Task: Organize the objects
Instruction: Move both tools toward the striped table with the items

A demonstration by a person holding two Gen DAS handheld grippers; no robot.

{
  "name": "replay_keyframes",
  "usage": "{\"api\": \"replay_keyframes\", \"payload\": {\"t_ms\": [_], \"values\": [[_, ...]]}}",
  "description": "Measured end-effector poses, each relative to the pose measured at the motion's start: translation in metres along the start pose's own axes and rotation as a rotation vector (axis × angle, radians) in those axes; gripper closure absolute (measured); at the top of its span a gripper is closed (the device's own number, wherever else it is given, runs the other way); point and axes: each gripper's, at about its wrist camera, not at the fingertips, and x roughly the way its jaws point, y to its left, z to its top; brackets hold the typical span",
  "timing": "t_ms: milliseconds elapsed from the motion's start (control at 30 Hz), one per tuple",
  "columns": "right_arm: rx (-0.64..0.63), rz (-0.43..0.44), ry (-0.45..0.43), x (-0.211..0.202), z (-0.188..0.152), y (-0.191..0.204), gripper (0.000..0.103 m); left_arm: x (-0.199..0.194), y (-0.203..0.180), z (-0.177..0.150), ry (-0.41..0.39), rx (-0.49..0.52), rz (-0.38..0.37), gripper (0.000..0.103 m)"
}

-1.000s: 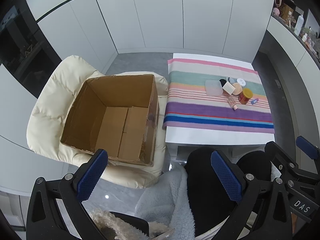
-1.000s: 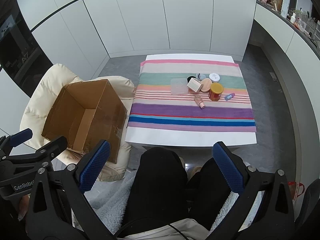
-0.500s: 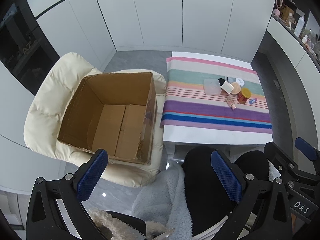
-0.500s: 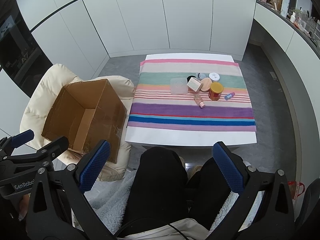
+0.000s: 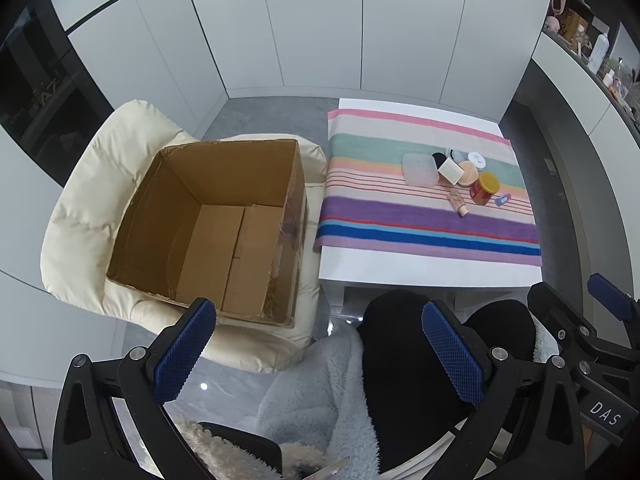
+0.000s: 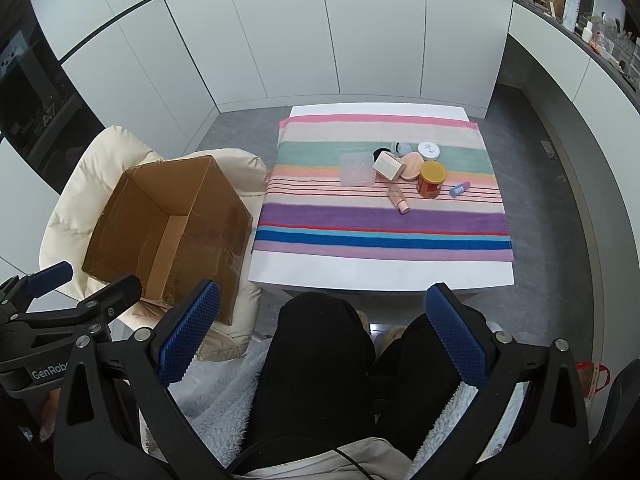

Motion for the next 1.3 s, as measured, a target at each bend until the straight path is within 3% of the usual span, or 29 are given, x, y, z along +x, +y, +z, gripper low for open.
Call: {"api": "replay_keyframes", "payload": {"t_ms": [167,567,1300], "values": [[0.013,-0.007,0.002,0.004,0.003,-0.013,0.0,0.004,-0.018,0.0,-0.017,0.052,0.045,0.0],[0.079,-0.039,0.016,0.013,0.01,-0.066,0.0,0.031,-0.055,0.007,0.048,0.047,-0.107,0.0],[0.17,-0.125,0.02,0.024,0.016,-0.165,0.0,0.071,-0.147,0.022,0.049,0.137,-0.158,0.0]]}}
